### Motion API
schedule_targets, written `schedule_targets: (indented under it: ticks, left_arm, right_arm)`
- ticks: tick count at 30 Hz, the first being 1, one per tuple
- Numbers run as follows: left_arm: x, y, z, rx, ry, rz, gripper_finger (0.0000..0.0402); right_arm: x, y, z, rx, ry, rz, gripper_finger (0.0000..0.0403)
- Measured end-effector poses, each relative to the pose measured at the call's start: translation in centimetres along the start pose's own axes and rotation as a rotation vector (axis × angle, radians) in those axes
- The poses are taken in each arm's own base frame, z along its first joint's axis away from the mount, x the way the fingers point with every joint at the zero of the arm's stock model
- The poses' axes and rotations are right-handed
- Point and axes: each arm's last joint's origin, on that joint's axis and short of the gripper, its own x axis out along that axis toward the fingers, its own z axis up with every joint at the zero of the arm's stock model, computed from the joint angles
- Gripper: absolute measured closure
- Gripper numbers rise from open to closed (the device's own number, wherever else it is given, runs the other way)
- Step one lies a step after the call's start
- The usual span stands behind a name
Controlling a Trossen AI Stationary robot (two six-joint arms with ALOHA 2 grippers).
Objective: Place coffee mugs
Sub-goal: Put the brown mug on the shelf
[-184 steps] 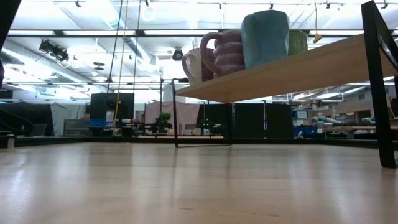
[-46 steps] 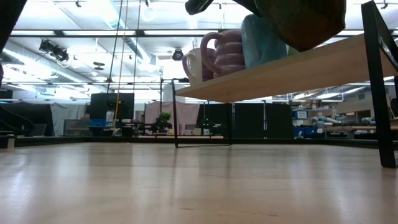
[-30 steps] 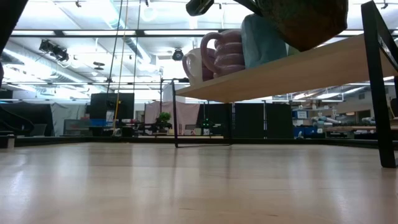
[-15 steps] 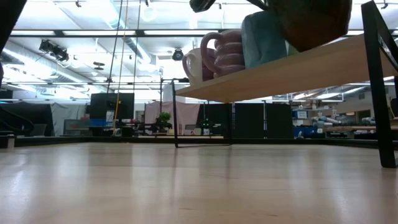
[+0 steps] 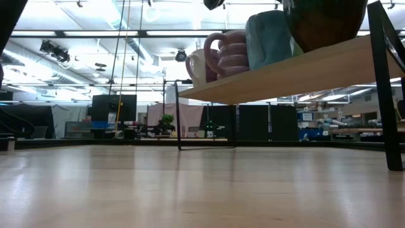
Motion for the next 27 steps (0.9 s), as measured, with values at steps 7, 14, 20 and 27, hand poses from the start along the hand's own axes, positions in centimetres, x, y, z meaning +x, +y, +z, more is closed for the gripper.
schedule_targets:
  ticks: [7, 14, 20, 27]
  left_arm:
    - [-0.1, -0.1, 0.2, 0.022, -0.034, -0.003, 0.0296]
    - [-0.2, -0.1, 0.4, 0.022, -0.053, 0.005, 0.0296]
    - [-0.2, -0.1, 0.4, 0.021, -0.074, 0.019, 0.0296]
    - [-0.2, -0.1, 0.5, 0.044, -0.081, 0.023, 0.0296]
  right_arm:
    - [-0.9, -0.9, -0.4, -0.019, 0.026, -0.024, 0.0165]
    - [-1.6, -1.3, -0.4, -0.008, 0.010, -0.012, 0.0165]
    - [-1.7, -0.9, 0.0, -0.009, -0.016, 0.060, 0.0165]
    - [-0.2, 0.4, 0.4, -0.041, -0.016, 0.102, 0.0165]
